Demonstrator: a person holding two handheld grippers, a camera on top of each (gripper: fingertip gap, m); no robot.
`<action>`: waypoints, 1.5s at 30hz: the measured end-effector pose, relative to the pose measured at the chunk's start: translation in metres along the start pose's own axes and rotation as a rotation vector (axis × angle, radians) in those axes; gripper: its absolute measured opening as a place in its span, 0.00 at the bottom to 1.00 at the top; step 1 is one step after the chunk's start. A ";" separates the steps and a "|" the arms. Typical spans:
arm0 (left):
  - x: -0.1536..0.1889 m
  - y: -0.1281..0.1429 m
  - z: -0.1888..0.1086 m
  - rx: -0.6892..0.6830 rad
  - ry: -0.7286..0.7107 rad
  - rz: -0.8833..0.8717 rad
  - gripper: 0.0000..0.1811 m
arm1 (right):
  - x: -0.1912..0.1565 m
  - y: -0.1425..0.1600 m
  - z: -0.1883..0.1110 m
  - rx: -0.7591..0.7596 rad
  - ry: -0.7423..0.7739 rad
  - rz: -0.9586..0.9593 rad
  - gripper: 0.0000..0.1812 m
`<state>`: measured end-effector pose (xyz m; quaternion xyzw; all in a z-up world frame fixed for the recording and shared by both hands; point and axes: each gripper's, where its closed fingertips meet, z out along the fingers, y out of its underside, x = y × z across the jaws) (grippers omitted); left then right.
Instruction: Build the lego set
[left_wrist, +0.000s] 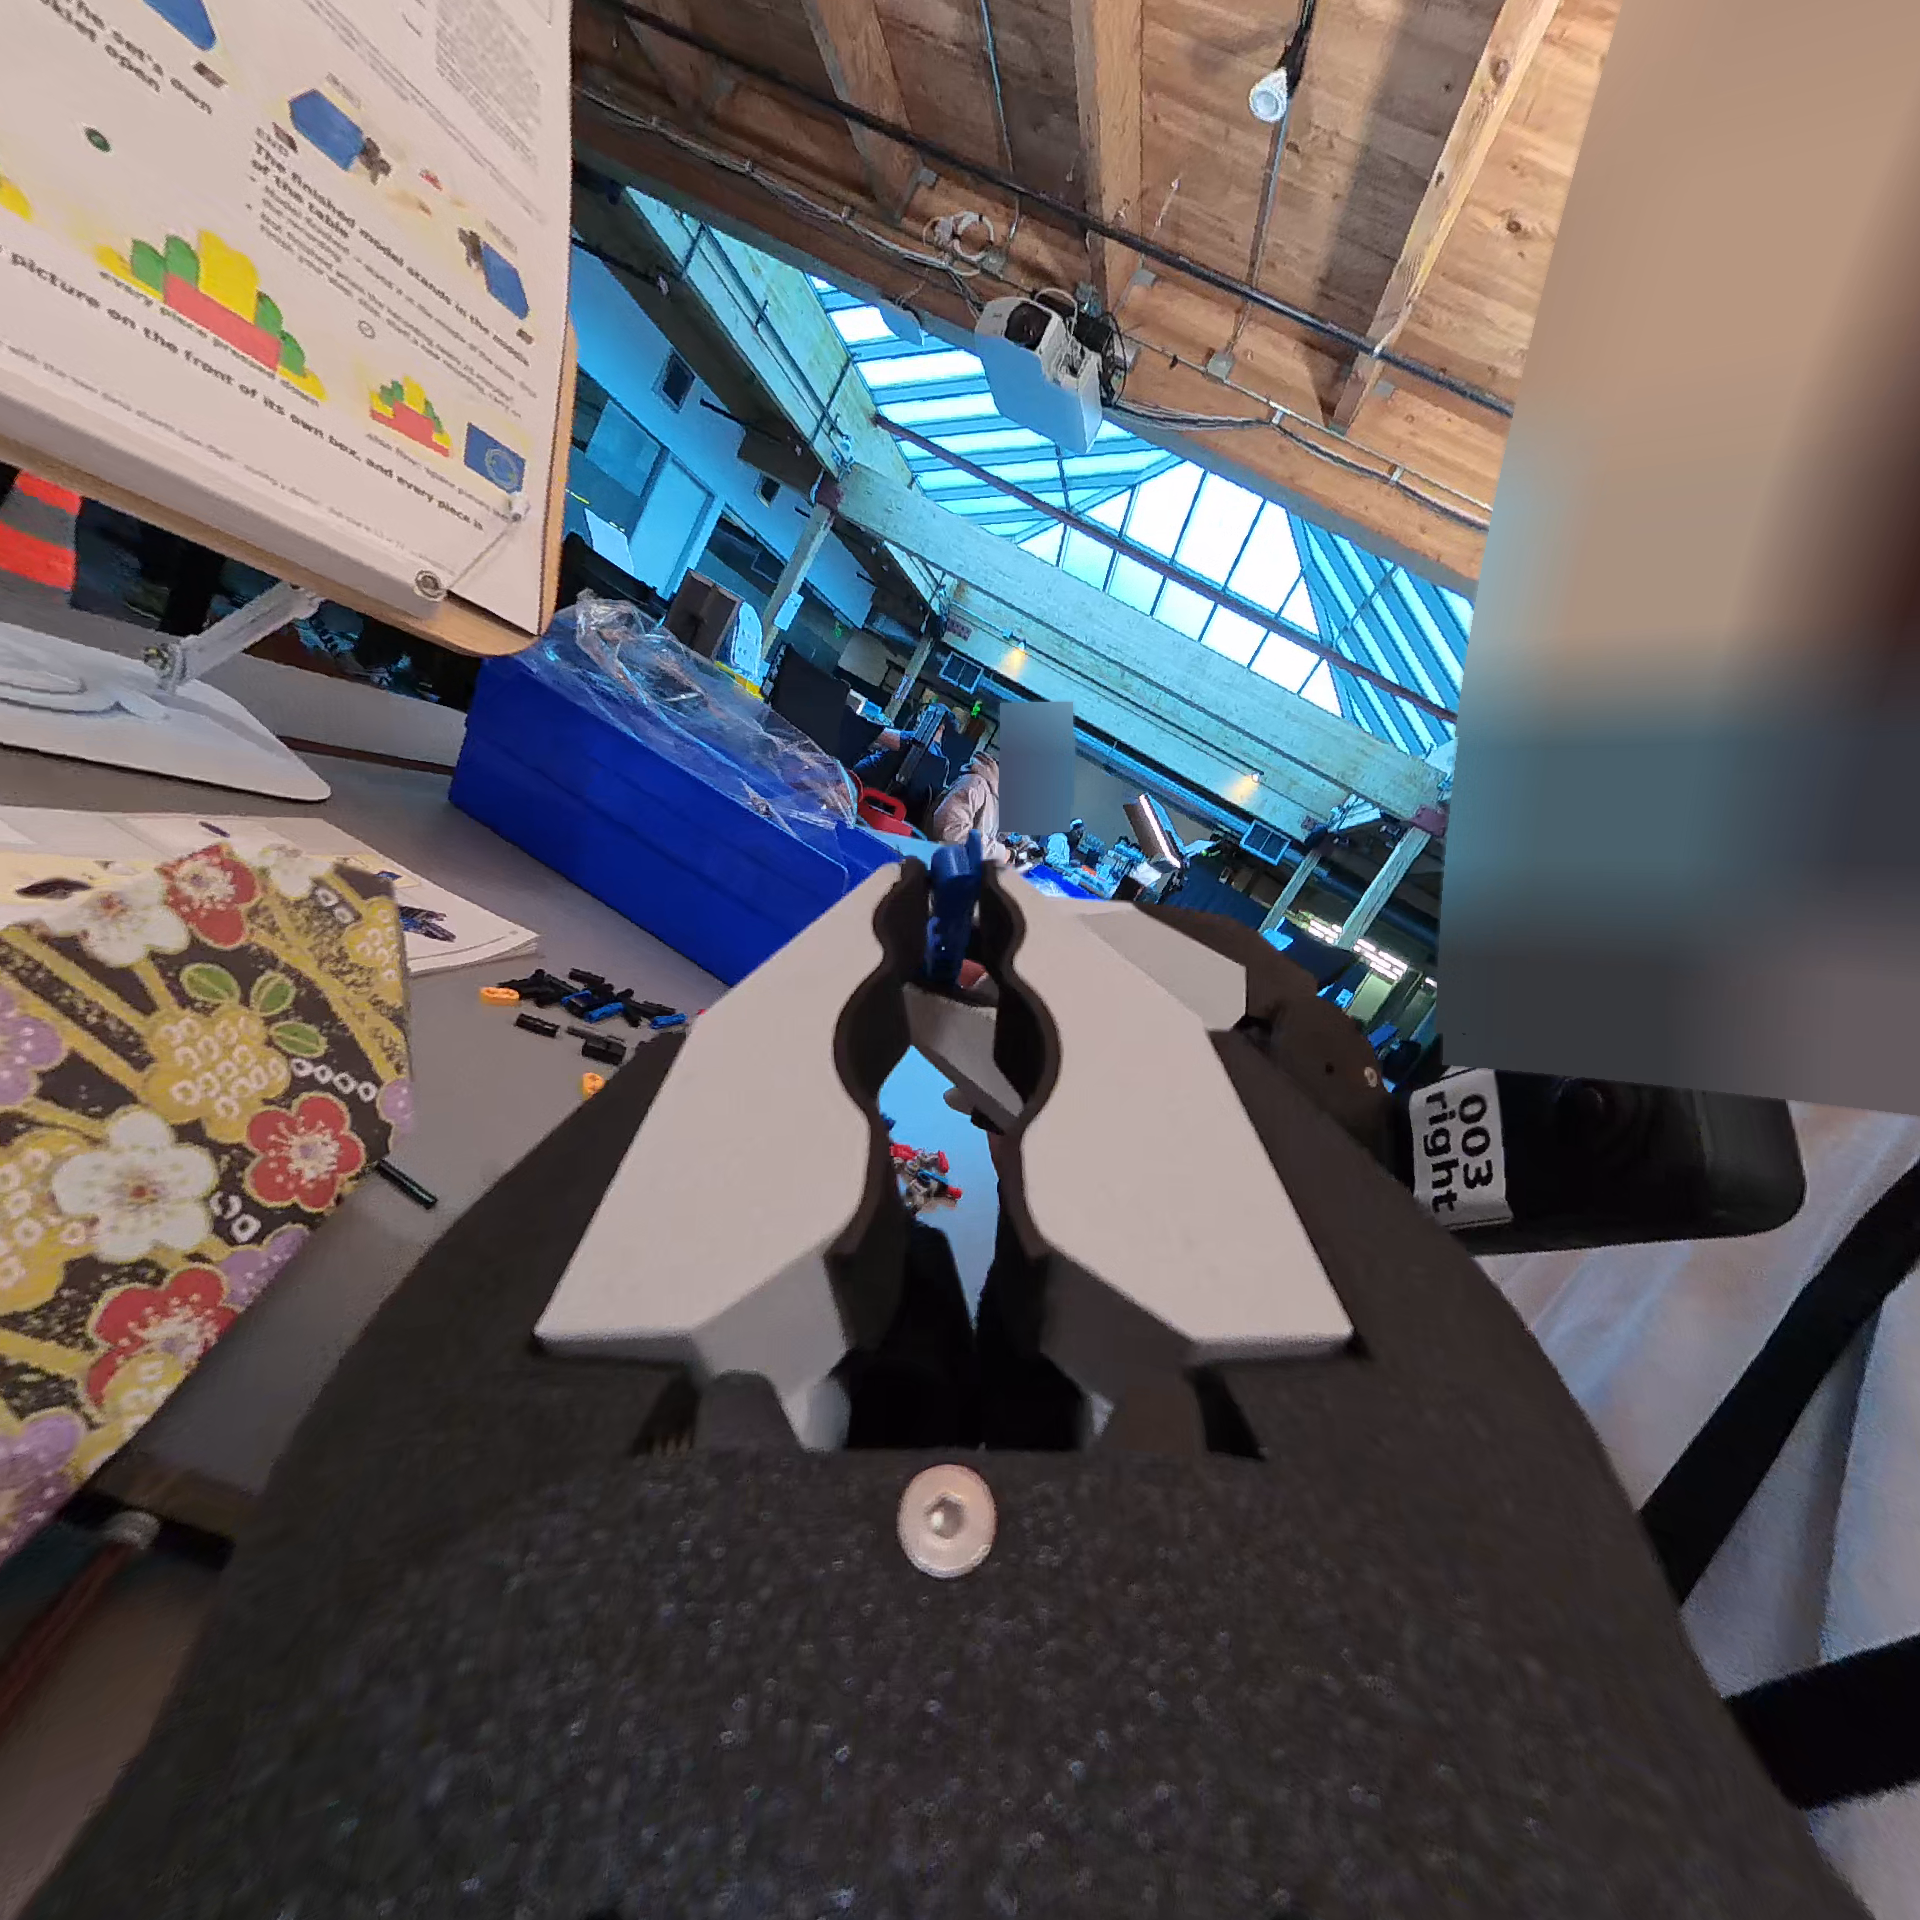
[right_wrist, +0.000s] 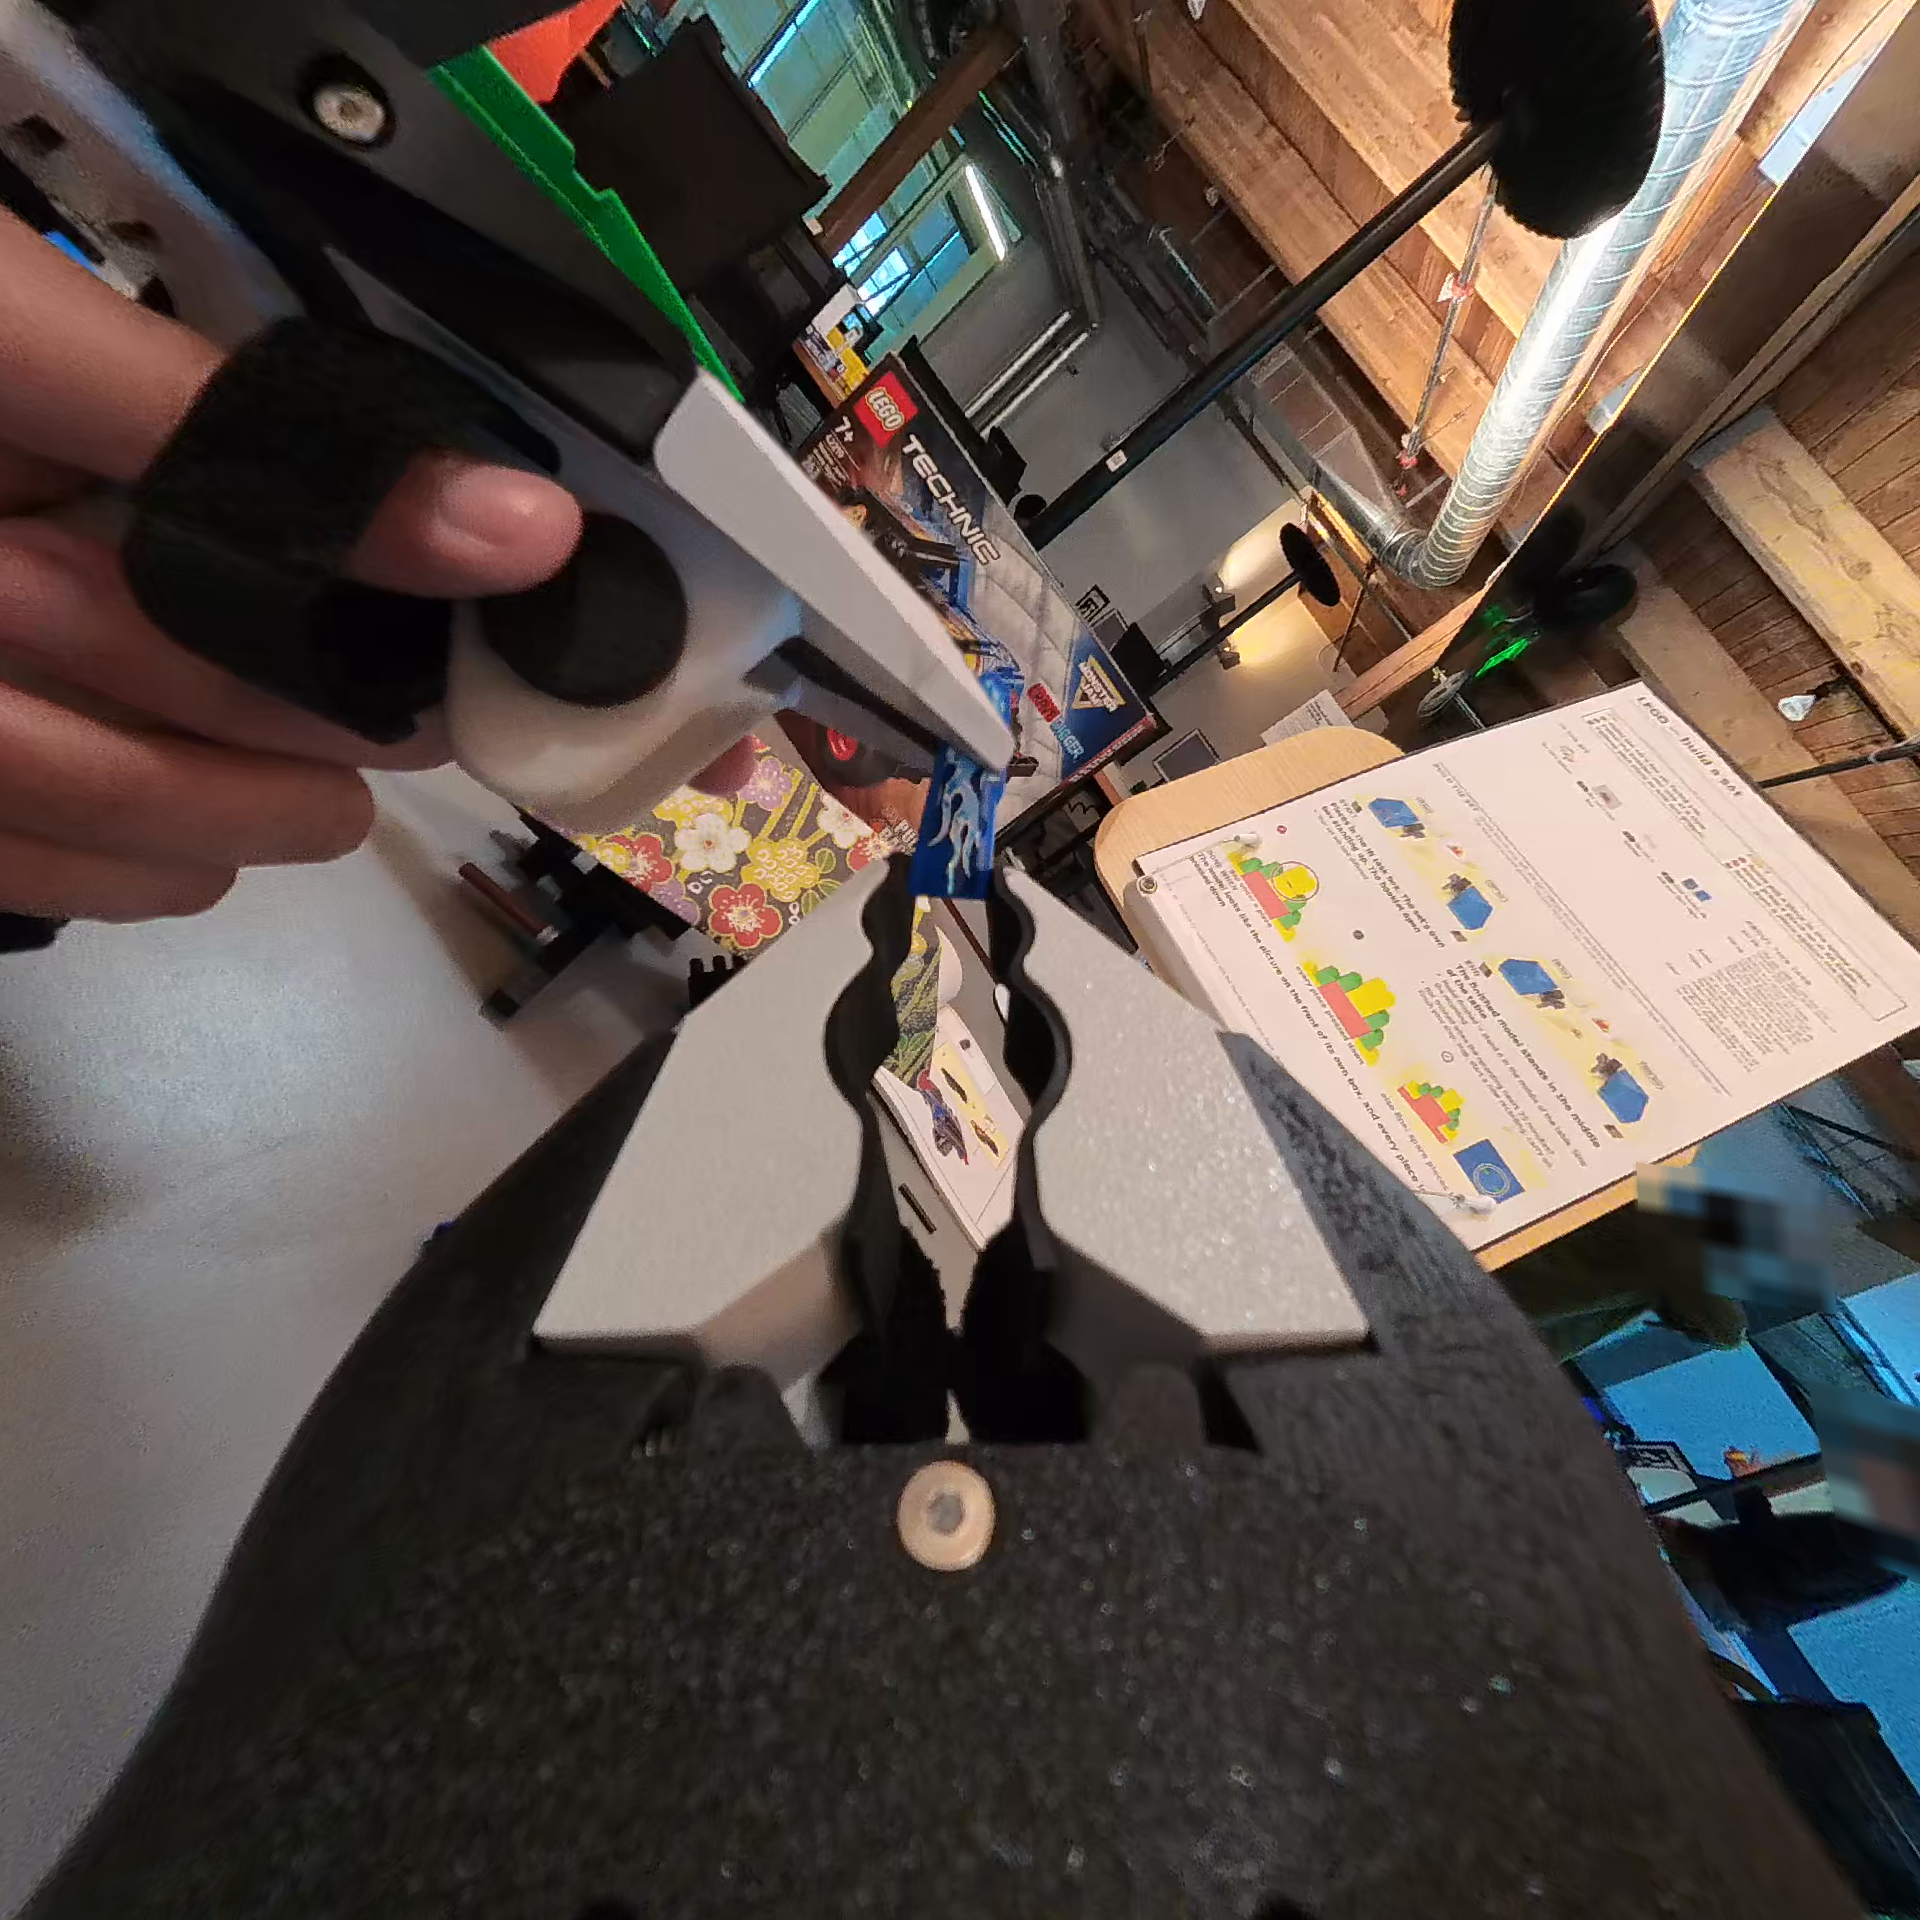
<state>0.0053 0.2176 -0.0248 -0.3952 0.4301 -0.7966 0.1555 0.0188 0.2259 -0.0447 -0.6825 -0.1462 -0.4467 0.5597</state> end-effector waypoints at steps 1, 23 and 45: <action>-0.001 0.000 0.000 0.006 -0.003 -0.009 0.04 | 0.000 0.000 0.000 -0.002 0.000 -0.002 0.07; -0.017 0.039 -0.073 -0.370 -0.310 0.241 0.03 | -0.040 0.073 -0.022 -0.345 -1.233 0.653 0.20; 0.000 0.058 -0.088 -0.440 -0.352 0.290 0.03 | -0.088 0.060 -0.030 -0.726 -1.708 0.774 0.03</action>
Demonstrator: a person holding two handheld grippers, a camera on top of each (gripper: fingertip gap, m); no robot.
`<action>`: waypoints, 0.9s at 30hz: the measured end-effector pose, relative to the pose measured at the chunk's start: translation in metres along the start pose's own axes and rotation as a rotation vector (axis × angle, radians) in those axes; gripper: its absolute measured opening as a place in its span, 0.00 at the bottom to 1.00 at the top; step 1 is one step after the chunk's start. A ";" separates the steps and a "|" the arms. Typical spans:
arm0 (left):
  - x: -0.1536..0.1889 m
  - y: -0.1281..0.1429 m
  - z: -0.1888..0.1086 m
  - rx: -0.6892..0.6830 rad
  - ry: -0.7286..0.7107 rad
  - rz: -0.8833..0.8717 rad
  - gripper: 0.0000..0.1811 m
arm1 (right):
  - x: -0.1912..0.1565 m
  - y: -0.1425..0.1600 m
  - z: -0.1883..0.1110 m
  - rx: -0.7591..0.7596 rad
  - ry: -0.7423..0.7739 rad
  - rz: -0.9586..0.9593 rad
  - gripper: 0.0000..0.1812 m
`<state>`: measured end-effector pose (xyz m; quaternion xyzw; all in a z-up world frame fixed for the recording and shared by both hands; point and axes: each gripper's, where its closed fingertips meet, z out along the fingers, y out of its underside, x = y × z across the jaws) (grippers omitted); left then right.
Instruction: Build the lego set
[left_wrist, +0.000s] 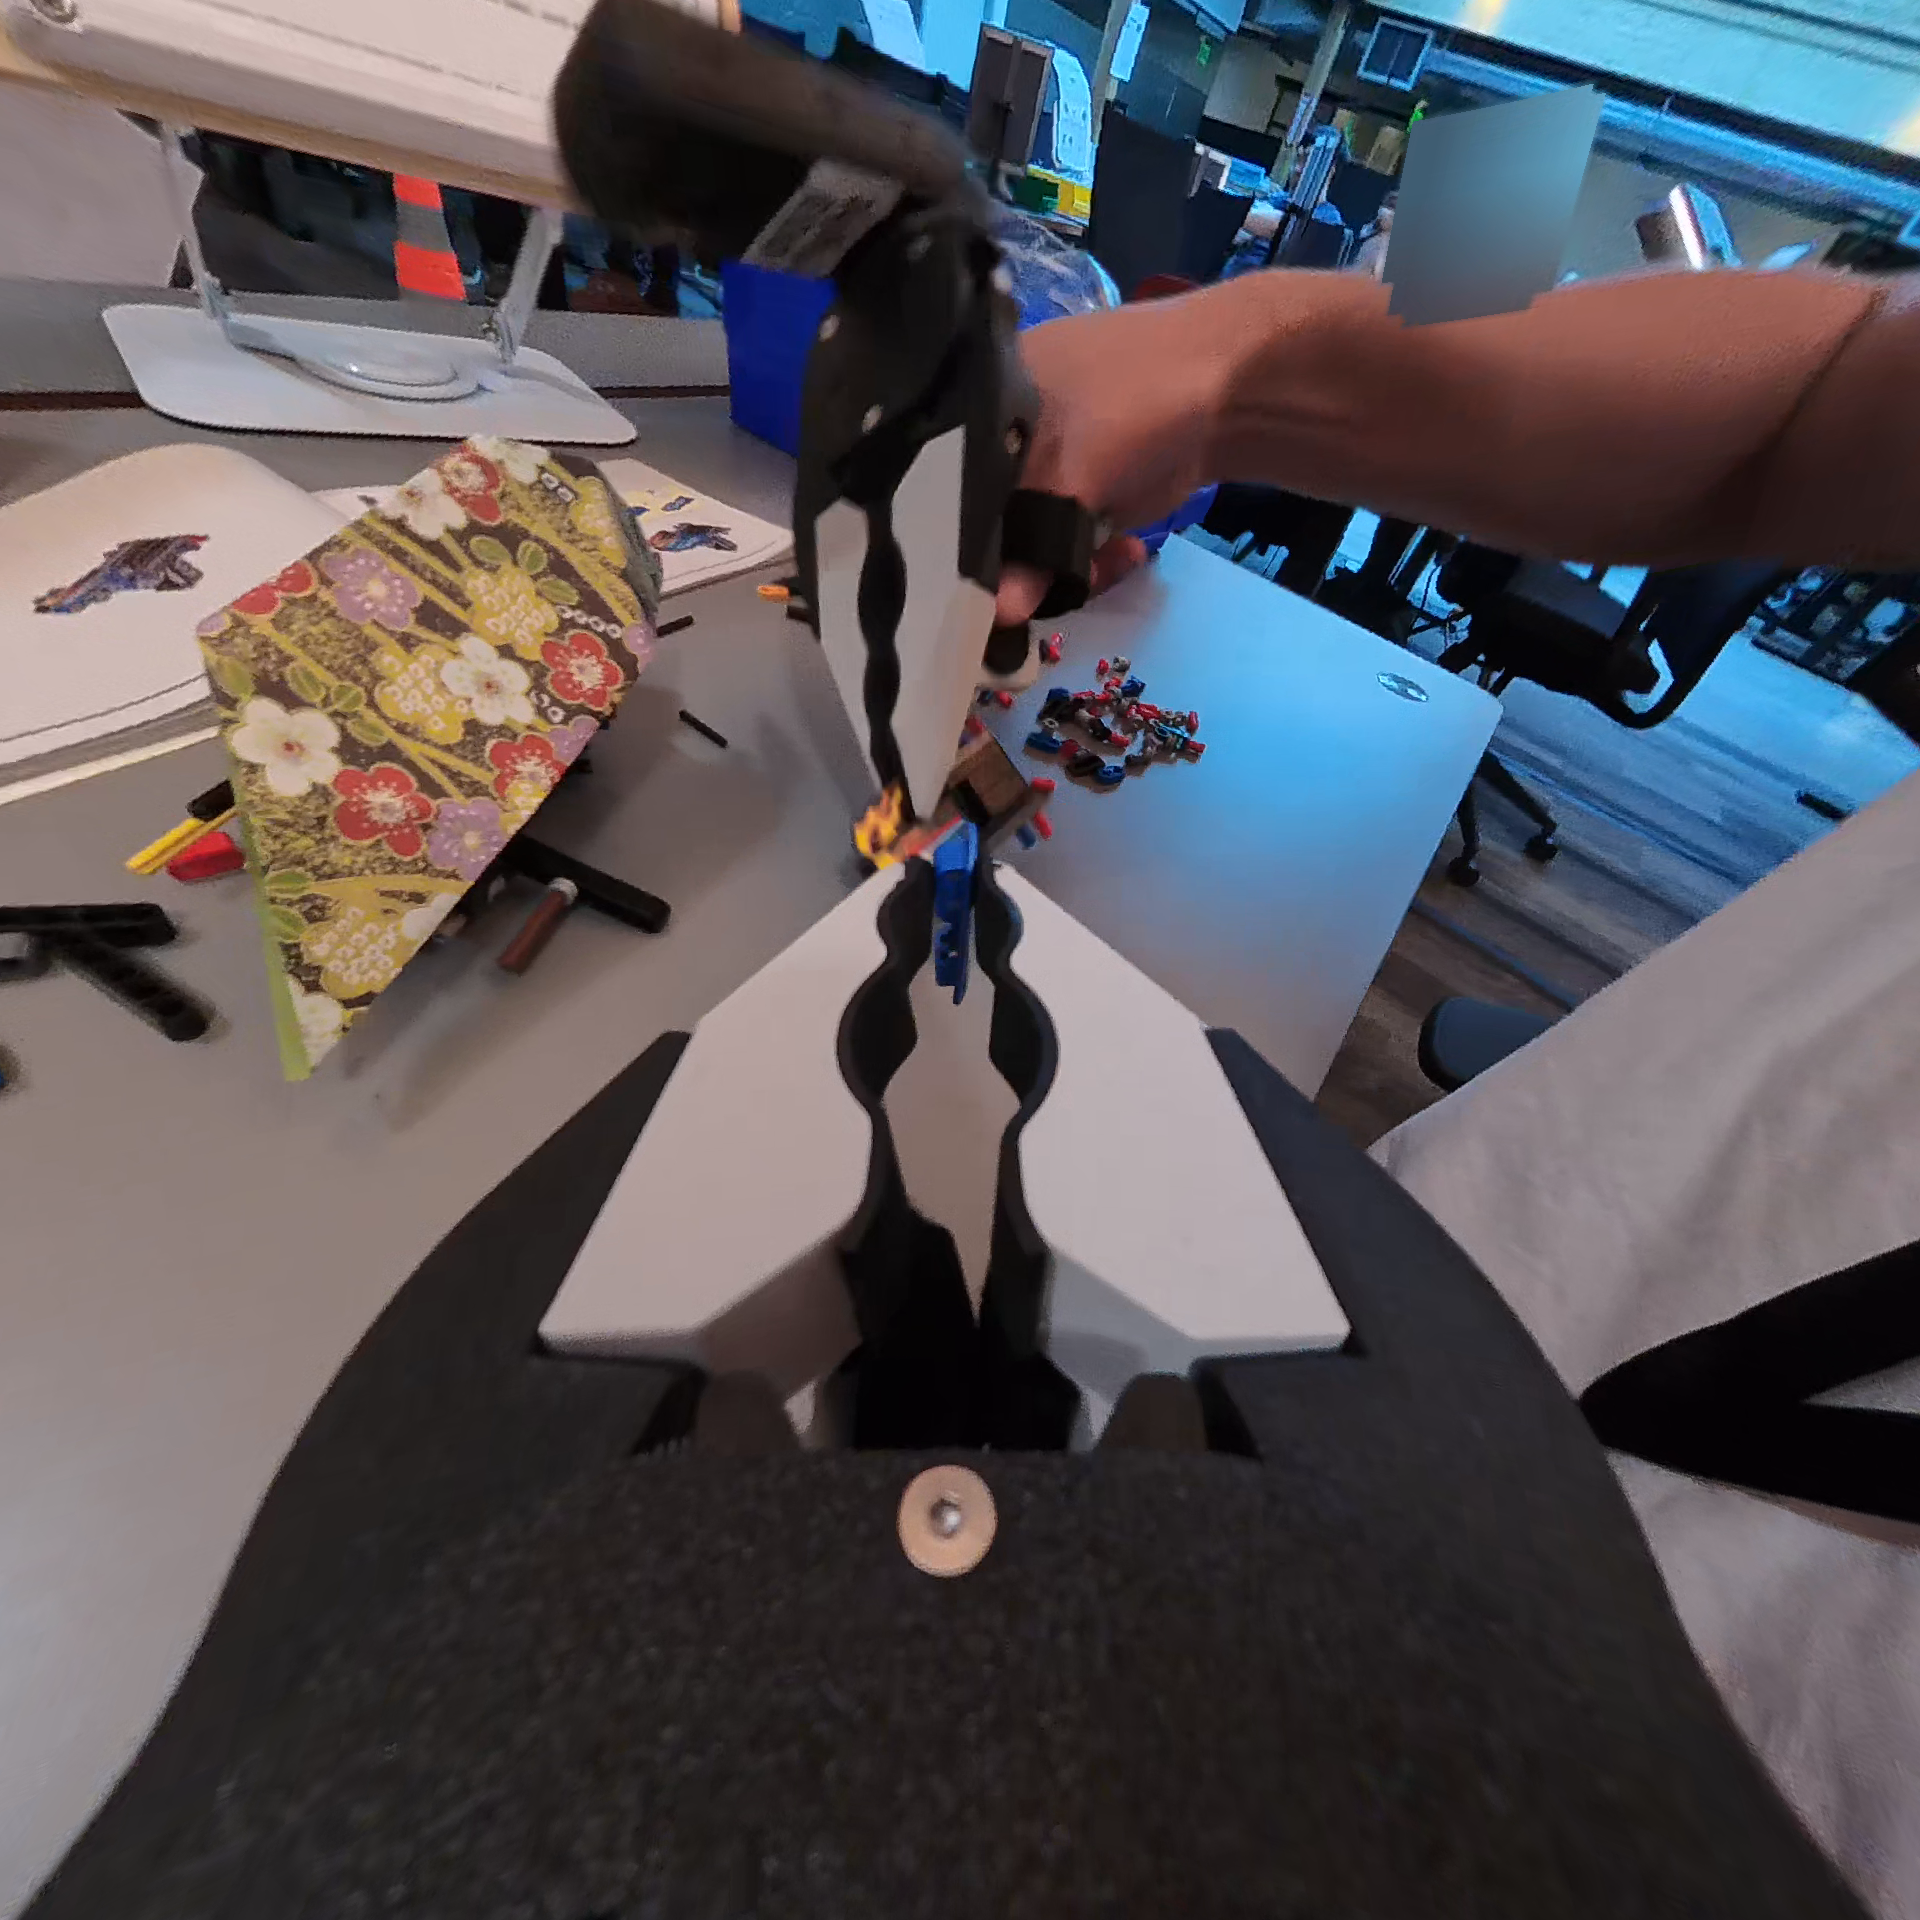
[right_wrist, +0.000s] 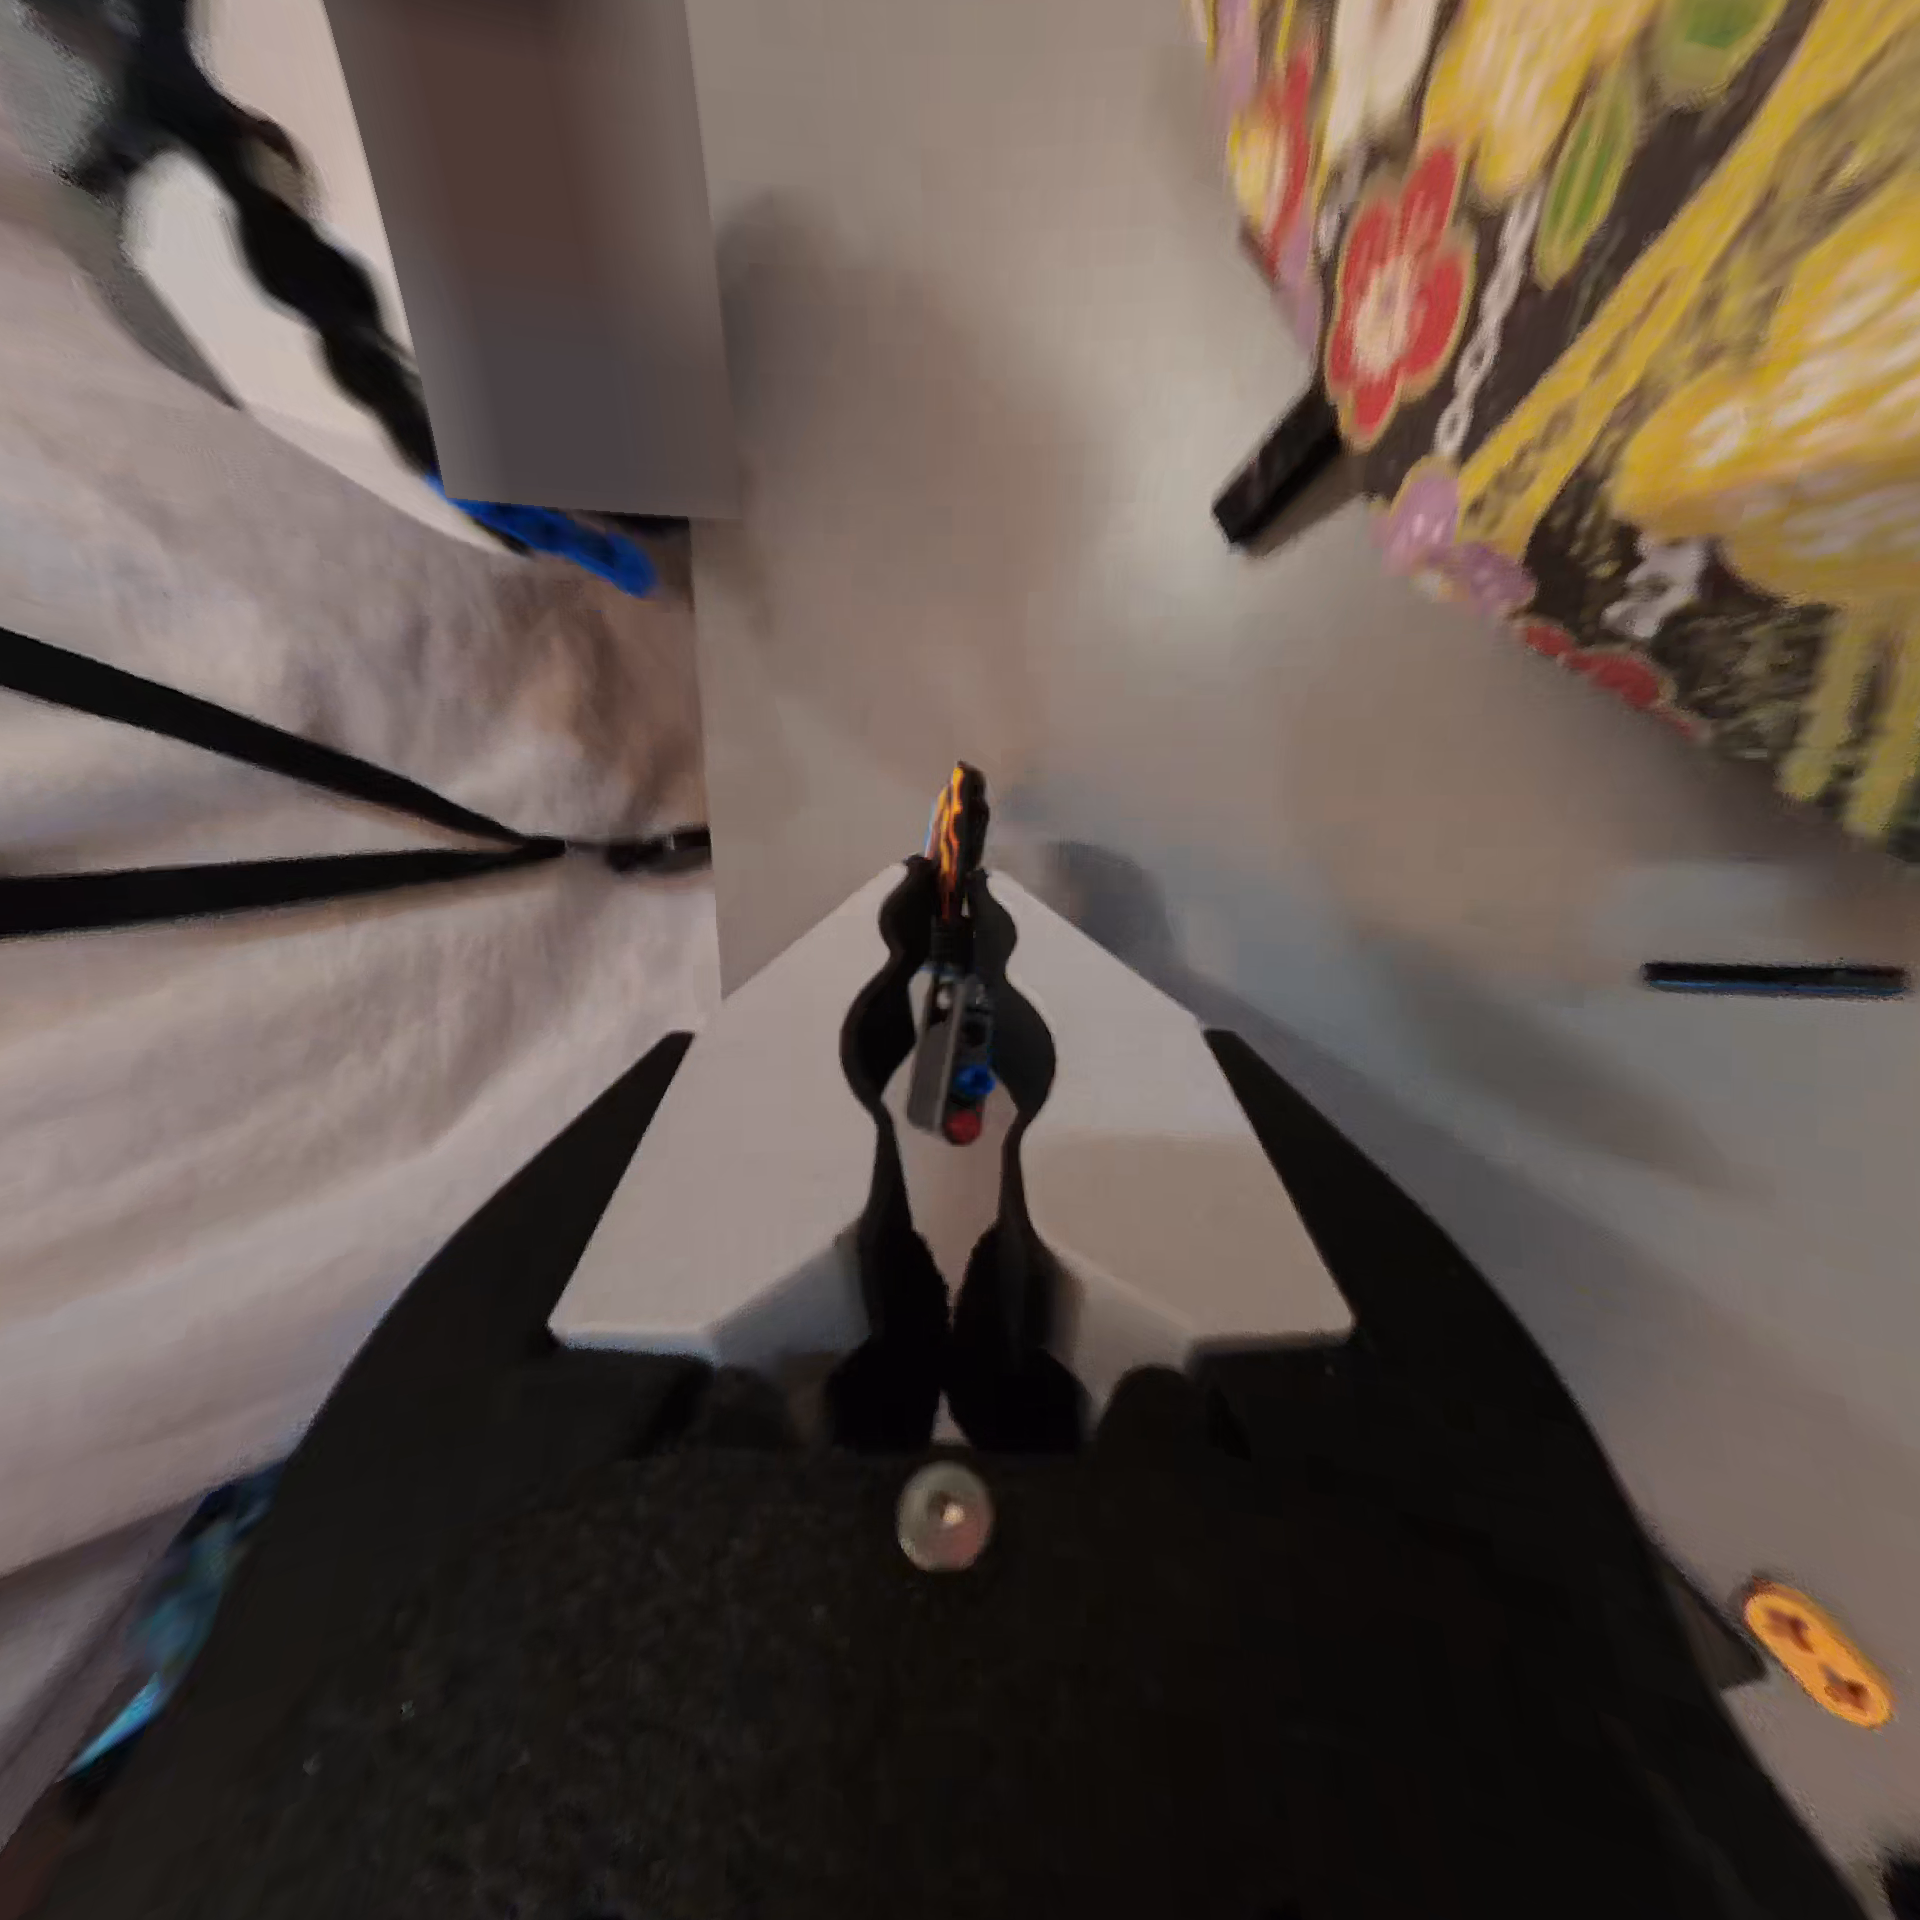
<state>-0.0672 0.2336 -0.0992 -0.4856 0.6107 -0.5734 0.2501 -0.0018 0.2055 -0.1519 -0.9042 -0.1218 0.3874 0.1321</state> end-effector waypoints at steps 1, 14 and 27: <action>-0.003 0.000 0.000 0.002 -0.001 -0.015 0.03 | -0.004 -0.009 -0.006 0.084 0.013 -0.036 0.03; -0.015 0.005 0.033 -0.117 0.052 -0.062 0.03 | -0.040 -0.035 -0.018 0.742 0.089 -0.321 0.03; -0.003 -0.024 0.031 0.018 0.337 -0.188 0.03 | -0.055 -0.031 -0.019 0.858 -0.026 -0.354 0.04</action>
